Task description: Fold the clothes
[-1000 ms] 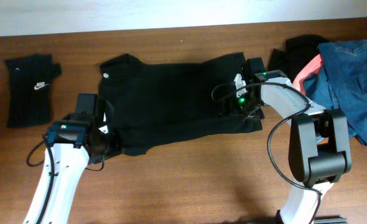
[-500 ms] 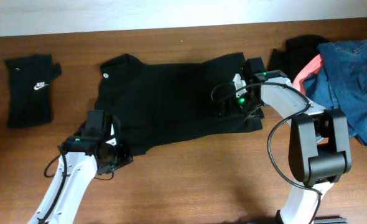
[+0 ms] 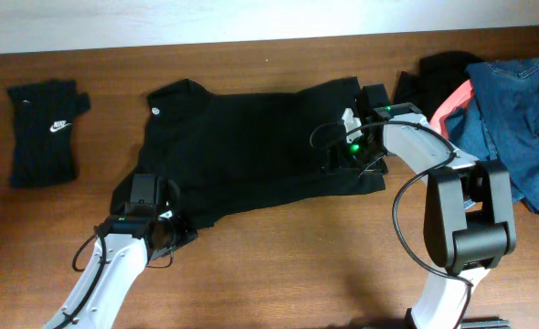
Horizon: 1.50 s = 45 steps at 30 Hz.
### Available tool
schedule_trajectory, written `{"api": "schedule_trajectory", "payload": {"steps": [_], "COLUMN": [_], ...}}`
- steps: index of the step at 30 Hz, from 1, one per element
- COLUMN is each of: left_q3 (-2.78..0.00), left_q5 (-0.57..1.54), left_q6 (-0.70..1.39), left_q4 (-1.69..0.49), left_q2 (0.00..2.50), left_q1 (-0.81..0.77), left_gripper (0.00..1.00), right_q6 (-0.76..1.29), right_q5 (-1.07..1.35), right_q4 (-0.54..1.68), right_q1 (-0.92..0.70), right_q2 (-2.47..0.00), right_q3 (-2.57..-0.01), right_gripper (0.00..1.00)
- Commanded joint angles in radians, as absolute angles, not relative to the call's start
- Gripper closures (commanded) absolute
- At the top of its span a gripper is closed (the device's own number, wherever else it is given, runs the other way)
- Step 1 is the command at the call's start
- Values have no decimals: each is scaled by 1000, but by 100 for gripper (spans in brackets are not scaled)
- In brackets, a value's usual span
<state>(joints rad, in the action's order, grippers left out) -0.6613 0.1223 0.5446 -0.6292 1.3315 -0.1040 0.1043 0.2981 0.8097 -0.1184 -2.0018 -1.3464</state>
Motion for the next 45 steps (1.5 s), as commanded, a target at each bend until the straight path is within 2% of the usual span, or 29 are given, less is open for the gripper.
{"api": "schedule_trajectory", "payload": {"steps": [1,14,16,17,19,45], "left_q3": [-649,-649,-649,-649,-653,-815], "left_q5": [108,80,105,121,147,109], "left_q6": [561,573,573,572,573,553], "left_q4": [-599,-545,-537,-532,-519,-470], "left_q2": [1332,1417,1419,1419,1417,1411], "left_q1": [-98,-98,-98,-98,-98,-97], "left_gripper": [58,60,83,88,92,92], "right_q6": [82,82,82,82,83,82], "right_q5": [289,289,289,289,289,289], "right_q4": [789,789,789,789,789,792], "right_q1": [-118,-118,-118,-118,-118,-118], "right_q2": [-2035,-2035,-2035,-2035,-2035,-2035], "right_q3": [-1341,-1340,-1340,-1340,-1339,-1333], "right_gripper": [11,11,11,11,11,10]}}
